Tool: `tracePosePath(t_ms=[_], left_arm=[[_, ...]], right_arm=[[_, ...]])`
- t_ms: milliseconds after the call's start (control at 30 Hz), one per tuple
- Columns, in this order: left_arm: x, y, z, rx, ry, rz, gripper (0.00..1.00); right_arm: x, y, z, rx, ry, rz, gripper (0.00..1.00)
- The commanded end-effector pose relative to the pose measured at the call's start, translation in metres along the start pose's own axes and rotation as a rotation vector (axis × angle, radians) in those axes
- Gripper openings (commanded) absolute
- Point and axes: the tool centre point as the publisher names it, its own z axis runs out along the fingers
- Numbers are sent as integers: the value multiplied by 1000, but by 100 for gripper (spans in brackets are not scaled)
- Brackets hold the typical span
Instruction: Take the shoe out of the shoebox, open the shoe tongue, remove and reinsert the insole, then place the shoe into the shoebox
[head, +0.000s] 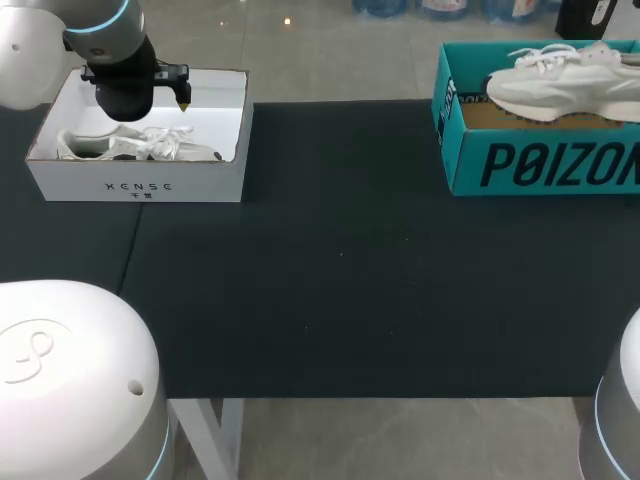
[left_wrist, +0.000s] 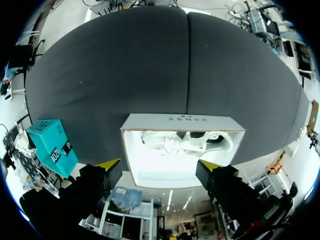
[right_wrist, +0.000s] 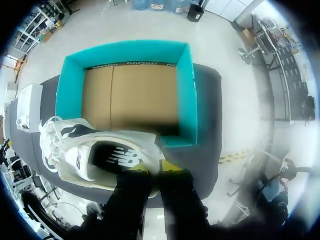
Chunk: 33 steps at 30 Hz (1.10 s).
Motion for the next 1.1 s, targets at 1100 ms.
tracePosePath(t_ms=[1100], left_arm=[[0, 0, 0, -1, 0, 1, 100]], right_arm=[[174, -170, 49, -660, 69, 61, 0]])
